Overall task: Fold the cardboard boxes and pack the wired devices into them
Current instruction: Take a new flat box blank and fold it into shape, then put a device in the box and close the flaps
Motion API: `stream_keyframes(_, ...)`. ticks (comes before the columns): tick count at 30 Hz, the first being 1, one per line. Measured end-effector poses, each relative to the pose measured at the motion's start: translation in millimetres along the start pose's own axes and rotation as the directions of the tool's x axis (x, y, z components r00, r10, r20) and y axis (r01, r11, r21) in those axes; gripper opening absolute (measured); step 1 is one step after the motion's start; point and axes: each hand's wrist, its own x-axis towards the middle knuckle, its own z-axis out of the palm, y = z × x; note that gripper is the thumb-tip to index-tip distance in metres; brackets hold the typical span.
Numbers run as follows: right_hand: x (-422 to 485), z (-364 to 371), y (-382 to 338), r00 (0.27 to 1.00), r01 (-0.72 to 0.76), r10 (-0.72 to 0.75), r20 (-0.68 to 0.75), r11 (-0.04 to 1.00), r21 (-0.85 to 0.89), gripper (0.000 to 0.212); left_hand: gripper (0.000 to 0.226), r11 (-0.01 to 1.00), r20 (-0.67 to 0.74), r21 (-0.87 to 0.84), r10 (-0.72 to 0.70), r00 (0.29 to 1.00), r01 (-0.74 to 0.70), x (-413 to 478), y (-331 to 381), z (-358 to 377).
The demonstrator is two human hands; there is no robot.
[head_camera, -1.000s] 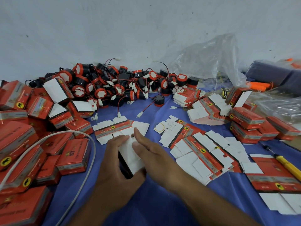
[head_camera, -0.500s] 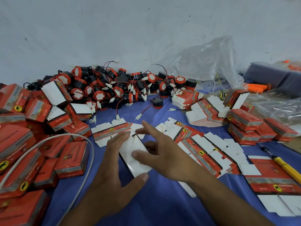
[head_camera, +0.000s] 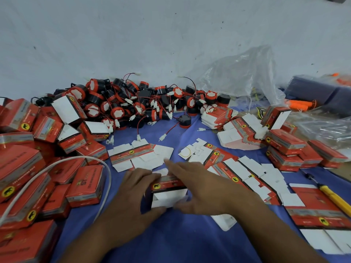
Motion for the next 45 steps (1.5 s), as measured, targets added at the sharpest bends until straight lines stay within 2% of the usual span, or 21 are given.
stream_keyframes(2,2.4,0.2,3.0,0.993,0.062,-0.078,-0.092,0.985,-0.162,0.063,0.060,0.991,-0.048,0.126,0.049,0.998,-0.043,3.7,-2.7,1.5)
stream_keyframes(3,4.9,1.9,3.3,0.987,0.077,-0.107,-0.121,0.970,-0.230,0.057,0.058,0.983,-0.069,0.173,0.073,0.995,-0.061,4.8,-4.0,2.7)
stream_keyframes(7,15.7,13.9,3.1,0.954,0.051,-0.147,-0.260,0.938,-0.342,0.051,0.053,0.944,-0.166,0.329,0.079,0.983,-0.020,6.5,-10.2,4.2)
stream_keyframes(11,21.7,31.1,-4.3,0.926,-0.069,-0.082,-0.368,0.923,-0.379,0.049,0.073,0.883,-0.155,0.448,-0.076,0.985,0.139,10.0,-7.1,-1.2)
stream_keyframes(13,23.1,38.4,-5.4,0.922,-0.158,0.019,-0.388,0.930,-0.331,0.049,0.068,0.903,-0.141,0.393,-0.129,0.982,0.175,9.0,-6.4,-1.4)
stream_keyframes(17,22.4,46.1,3.4,0.925,-0.253,0.199,-0.323,0.958,-0.134,0.046,0.061,0.977,-0.033,0.124,-0.170,0.985,0.173,3.1,-3.9,-0.7)
stream_keyframes(22,19.2,47.4,14.7,0.952,-0.164,0.141,-0.272,0.985,-0.062,0.050,0.030,0.973,-0.051,0.164,-0.156,0.986,0.162,4.9,-3.0,-0.8)
stream_keyframes(24,17.7,46.1,18.5,0.964,-0.101,0.090,-0.250,0.994,-0.032,0.042,0.030,0.968,-0.068,0.178,-0.169,0.983,0.178,5.5,-4.6,0.6)
stream_keyframes(27,18.1,45.0,19.9,0.968,-0.049,0.046,-0.245,0.999,-0.007,0.028,0.030,0.968,-0.064,0.012,-0.251,0.966,0.252,3.5,-7.9,2.2)
stream_keyframes(31,20.1,41.8,18.8,0.971,-0.063,0.073,-0.229,0.997,0.050,0.027,0.015,0.891,-0.071,-0.239,-0.413,0.908,0.386,1.4,-12.7,1.4)
stream_keyframes(34,20.7,36.9,20.5,0.970,-0.054,0.093,-0.226,0.983,0.173,0.033,0.020,0.858,0.005,-0.310,-0.429,0.903,0.410,2.1,-15.9,-4.7)
stream_keyframes(36,25.0,30.6,25.1,0.980,-0.068,0.121,-0.155,0.949,0.308,0.035,0.031,0.818,0.070,-0.352,-0.461,0.884,0.455,2.9,-15.7,-7.0)
stream_keyframes(38,37.8,23.0,40.7,0.973,-0.143,0.210,-0.092,0.869,0.473,0.030,0.039,0.781,0.070,-0.401,-0.495,0.866,0.479,2.6,-16.6,-4.1)
stream_keyframes(39,49.2,18.3,52.1,0.959,-0.166,0.257,-0.119,0.851,0.499,0.025,0.041,0.770,0.048,-0.417,-0.511,0.858,0.482,2.4,-17.9,-2.0)
stream_keyframes(40,62.9,13.4,66.4,0.938,-0.179,0.293,-0.186,0.867,0.465,0.019,0.043,0.762,0.029,-0.425,-0.527,0.849,0.488,2.5,-19.0,0.0)
stream_keyframes(42,94.7,5.8,99.2,0.882,-0.281,0.354,-0.311,0.925,0.256,0.010,0.047,0.764,-0.003,-0.412,-0.546,0.838,0.496,1.7,-21.6,4.5)
stream_keyframes(45,141.4,-0.8,144.6,0.847,-0.498,0.452,-0.279,0.859,-0.122,0.048,0.055,0.784,-0.027,-0.374,-0.543,0.839,0.495,0.5,-24.3,9.0)
